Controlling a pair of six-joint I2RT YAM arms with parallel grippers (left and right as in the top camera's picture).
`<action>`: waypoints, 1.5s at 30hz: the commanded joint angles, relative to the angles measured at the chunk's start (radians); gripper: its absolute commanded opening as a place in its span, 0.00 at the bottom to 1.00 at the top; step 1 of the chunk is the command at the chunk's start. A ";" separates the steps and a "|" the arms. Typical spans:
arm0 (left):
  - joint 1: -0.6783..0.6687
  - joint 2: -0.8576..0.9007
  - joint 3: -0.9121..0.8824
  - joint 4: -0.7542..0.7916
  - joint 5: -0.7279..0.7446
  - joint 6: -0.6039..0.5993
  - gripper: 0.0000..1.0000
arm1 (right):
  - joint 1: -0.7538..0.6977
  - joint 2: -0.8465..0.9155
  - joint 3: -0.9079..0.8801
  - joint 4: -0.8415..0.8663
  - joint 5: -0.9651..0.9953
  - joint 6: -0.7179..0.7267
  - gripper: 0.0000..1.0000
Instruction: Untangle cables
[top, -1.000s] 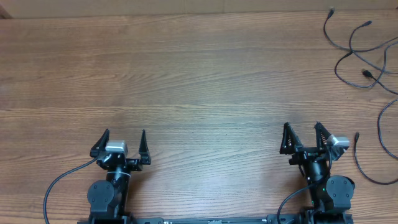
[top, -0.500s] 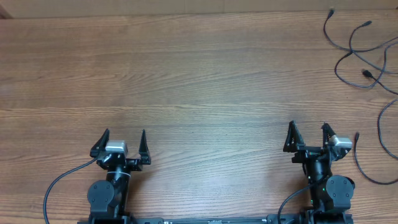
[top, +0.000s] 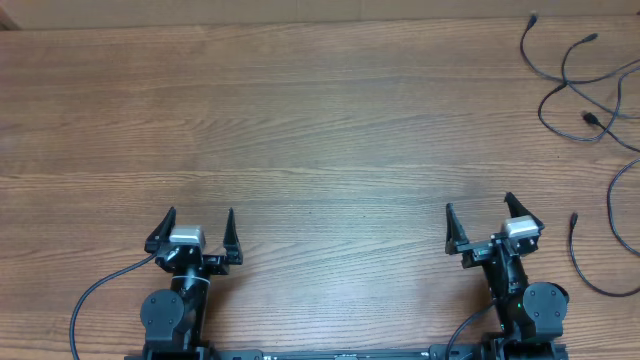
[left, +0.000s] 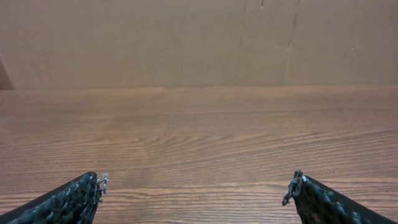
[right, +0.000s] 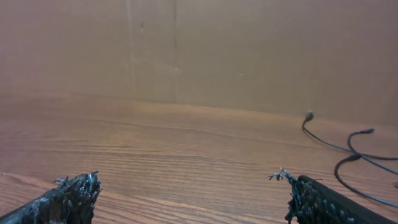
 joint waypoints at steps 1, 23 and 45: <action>0.011 -0.007 -0.003 -0.002 0.000 -0.006 0.99 | 0.008 -0.011 -0.011 0.003 -0.017 0.011 1.00; 0.011 -0.007 -0.003 -0.002 0.000 -0.006 1.00 | 0.007 -0.011 -0.011 0.006 -0.010 0.039 1.00; 0.011 -0.007 -0.003 -0.002 0.000 -0.006 1.00 | 0.008 -0.011 -0.011 0.006 -0.010 0.039 1.00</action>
